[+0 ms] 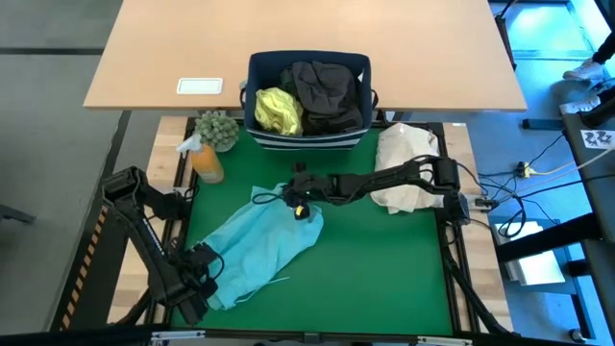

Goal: Fold laundry
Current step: Fold the blue shorts

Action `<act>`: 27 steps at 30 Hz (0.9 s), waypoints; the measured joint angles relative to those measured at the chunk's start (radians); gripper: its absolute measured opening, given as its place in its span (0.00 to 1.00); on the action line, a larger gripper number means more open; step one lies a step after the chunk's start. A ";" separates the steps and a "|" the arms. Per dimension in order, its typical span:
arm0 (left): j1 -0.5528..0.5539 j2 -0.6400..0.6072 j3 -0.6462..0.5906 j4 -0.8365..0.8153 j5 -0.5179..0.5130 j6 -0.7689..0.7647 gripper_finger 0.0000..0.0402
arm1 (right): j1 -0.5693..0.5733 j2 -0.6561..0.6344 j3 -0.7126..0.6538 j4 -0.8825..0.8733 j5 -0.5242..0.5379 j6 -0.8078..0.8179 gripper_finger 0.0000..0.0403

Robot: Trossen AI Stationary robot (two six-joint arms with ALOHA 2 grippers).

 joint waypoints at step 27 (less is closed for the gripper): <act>0.035 -0.005 0.109 -0.108 -0.038 0.095 0.27 | 0.144 -0.017 0.279 -0.603 -0.131 0.149 0.26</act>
